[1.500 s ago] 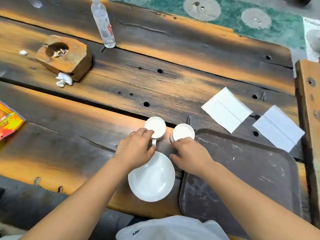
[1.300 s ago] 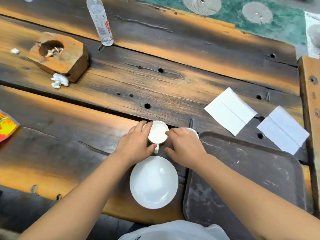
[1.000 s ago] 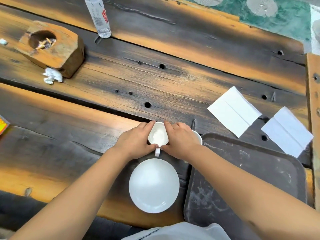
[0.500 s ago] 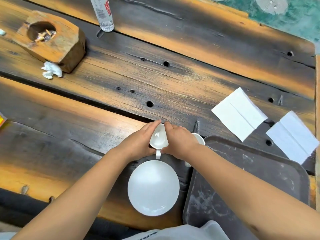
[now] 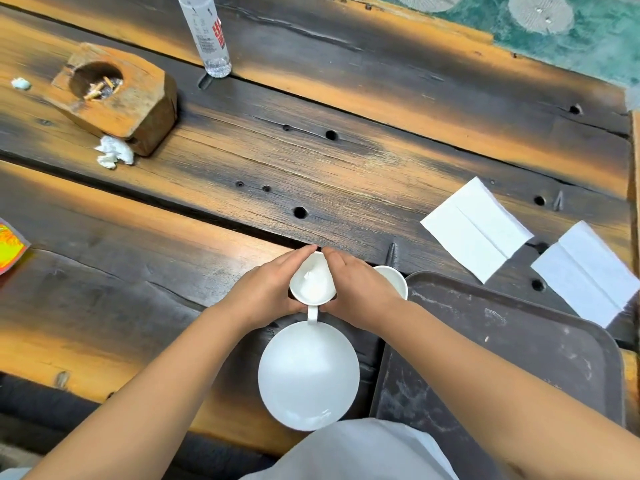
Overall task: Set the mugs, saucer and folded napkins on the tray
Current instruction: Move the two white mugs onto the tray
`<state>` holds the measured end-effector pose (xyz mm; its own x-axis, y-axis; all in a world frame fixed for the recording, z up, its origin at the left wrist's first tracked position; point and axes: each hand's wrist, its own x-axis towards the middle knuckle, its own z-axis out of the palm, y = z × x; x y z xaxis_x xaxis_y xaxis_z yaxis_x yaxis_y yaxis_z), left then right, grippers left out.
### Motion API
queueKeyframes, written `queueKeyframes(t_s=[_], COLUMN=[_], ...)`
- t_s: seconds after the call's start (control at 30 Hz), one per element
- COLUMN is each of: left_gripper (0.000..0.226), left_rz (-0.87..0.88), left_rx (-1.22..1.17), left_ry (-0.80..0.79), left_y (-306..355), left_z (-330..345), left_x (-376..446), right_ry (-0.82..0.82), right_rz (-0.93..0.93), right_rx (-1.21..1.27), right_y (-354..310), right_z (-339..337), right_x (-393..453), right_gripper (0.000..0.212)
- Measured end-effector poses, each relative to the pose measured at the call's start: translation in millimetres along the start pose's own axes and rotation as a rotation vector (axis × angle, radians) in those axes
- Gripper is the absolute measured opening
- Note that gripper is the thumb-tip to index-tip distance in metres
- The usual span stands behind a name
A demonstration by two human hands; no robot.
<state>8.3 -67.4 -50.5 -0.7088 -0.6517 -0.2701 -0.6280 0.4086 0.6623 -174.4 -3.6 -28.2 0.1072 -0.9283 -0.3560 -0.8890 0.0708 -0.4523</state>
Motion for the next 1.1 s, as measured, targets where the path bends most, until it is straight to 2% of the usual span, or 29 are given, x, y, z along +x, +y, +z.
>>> queueKeyframes(t_s=[0.13, 0.23, 0.47, 0.6, 0.9, 1.1], left_gripper=[0.101, 0.091, 0.095, 0.091, 0.092, 0.091], left_rz=[-0.038, -0.009, 0.049, 0.064, 0.09, 0.144], left_rx=[0.026, -0.014, 0.012, -0.067, -0.141, -0.18], left_ry=[-0.015, -0.037, -0.083, -0.084, -0.084, -0.115], left_y=[10.6, 23.9, 58.7, 84.5, 140.1, 193.9], left_z=[-1.4, -0.3, 10.6, 19.9, 61.9, 96.9], left_x=[-11.5, -18.8, -35.2, -48.5, -72.1, -73.5], right_ry=[0.014, 0.044, 0.105, 0.135, 0.181, 0.218], right_rz=[0.002, -0.002, 0.022, 0.023, 0.005, 0.077], right_rx=[0.09, 0.126, 0.196, 0.262, 0.381, 0.464], right_y=[-0.6, 1.9, 14.3, 23.4, 50.6, 87.4], right_z=[-5.1, -6.5, -8.9, -10.3, -11.5, -9.1], right_x=[-21.2, -41.8, -92.3, -126.6, -207.1, -265.7], right_gripper=[0.098, 0.099, 0.1, 0.1, 0.096, 0.101])
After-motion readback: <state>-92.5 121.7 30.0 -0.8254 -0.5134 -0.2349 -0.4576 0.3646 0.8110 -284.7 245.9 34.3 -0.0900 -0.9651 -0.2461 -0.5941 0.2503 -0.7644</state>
